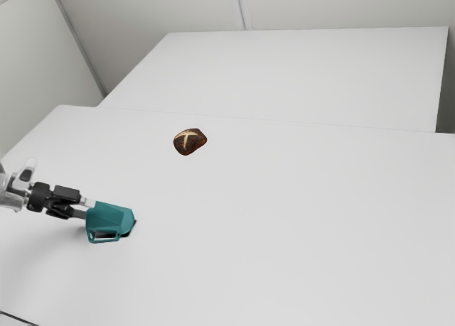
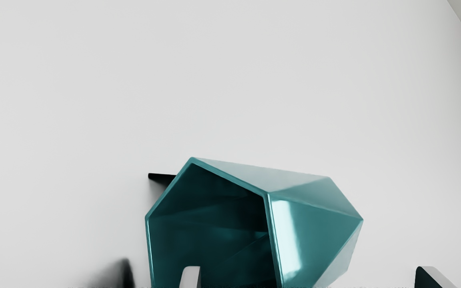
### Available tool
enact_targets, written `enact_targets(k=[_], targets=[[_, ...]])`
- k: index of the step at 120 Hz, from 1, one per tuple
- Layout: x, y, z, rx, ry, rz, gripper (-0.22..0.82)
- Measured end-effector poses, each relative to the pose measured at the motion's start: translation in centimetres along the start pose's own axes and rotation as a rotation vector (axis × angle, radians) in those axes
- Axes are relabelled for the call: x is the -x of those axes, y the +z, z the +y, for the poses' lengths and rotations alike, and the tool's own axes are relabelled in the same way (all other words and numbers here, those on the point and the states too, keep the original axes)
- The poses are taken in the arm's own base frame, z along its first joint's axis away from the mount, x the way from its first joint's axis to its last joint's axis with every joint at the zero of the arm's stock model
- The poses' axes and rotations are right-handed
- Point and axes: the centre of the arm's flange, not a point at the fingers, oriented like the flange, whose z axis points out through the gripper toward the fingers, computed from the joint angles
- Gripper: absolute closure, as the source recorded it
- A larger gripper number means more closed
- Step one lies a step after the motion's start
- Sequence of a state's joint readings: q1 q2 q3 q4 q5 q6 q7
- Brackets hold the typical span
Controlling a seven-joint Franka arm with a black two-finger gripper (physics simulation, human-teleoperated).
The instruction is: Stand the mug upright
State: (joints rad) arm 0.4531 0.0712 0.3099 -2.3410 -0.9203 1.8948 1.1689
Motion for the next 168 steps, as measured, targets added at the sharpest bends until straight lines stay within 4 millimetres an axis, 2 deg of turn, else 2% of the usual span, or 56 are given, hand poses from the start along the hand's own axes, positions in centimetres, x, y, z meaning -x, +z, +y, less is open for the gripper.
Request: enact_targets(k=[48, 94, 103, 155, 168], targets=[[-0.4, 1.7, 0.8, 0.021, -0.017, -0.040, 0.02], [-0.1, 2.7, 0.7, 0.065, -0.031, -0.056, 0.04], [-0.1, 2.8, 0.8, 0.069, -0.028, -0.058, 0.10], [-0.3, 2.8, 1.3, 0.077, -0.011, -0.057, 0.60], [-0.5, 2.9, 1.7, 0.078, -0.001, -0.058, 0.68]])
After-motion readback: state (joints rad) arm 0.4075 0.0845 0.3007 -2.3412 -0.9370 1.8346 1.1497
